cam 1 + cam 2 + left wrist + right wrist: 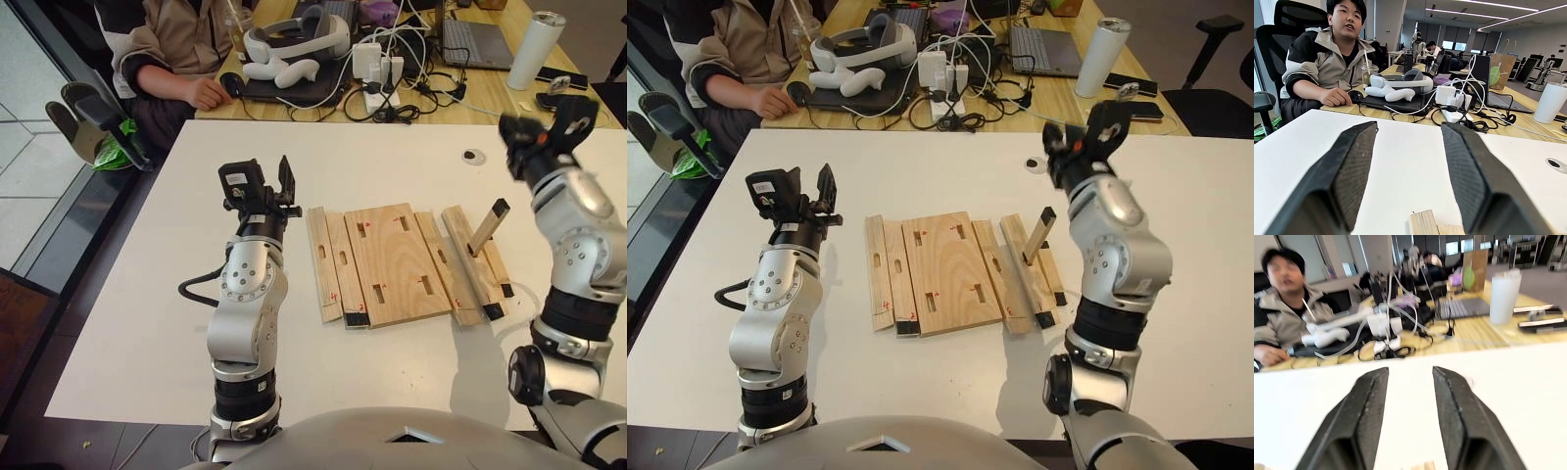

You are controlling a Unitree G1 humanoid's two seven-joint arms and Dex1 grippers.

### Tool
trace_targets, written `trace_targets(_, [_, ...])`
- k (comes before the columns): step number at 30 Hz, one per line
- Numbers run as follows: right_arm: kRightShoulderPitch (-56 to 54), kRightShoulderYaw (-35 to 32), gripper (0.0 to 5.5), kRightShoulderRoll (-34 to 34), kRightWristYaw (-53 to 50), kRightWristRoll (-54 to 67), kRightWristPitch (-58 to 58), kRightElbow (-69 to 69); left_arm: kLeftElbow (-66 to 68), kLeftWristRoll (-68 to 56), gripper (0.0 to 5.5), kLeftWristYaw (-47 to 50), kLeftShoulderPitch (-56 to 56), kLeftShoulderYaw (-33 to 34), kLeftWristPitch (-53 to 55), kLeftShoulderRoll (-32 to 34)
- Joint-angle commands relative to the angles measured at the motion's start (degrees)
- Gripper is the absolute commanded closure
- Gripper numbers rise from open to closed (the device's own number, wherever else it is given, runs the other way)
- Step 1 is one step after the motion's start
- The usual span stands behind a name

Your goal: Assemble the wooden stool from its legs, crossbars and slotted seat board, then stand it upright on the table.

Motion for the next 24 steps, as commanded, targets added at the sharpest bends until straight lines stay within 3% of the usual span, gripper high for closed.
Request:
trace_targets(1, [5.31,2.77,3.84,-0.60,0.41,-1.64,2.62,0.72,0.17,-0.19,3.07,-0.02,-0.67,-0.04,0.33,-0.95])
trace_targets(9, [0.42,-3.85,3.84,5.11,-0.17,4.08,-7.14,-1.95,0.59,-0.32,3.07,-0.03,-1.08,-0.11,-0.02,-0.94])
trace_targets(13, [-2.74,-19.27,3.84,9.19,-6.58,19.69,-9.09,-2.87,0.92,-0.89,3.07,-0.64,-1.63,1.10,0.06,-0.10])
trace_targets(17, [-3.95,-27.13,3.84,8.00,-11.96,27.98,-10.99,-0.77,1.47,-0.61,3.07,-1.26,-1.64,0.97,-0.27,0.14])
trace_targets(24, [2.71,-25.21,3.84,8.48,-14.82,30.53,-9.20,-0.15,2.05,-0.26,3.07,-1.15,-1.82,0.99,-0.85,-0.29])
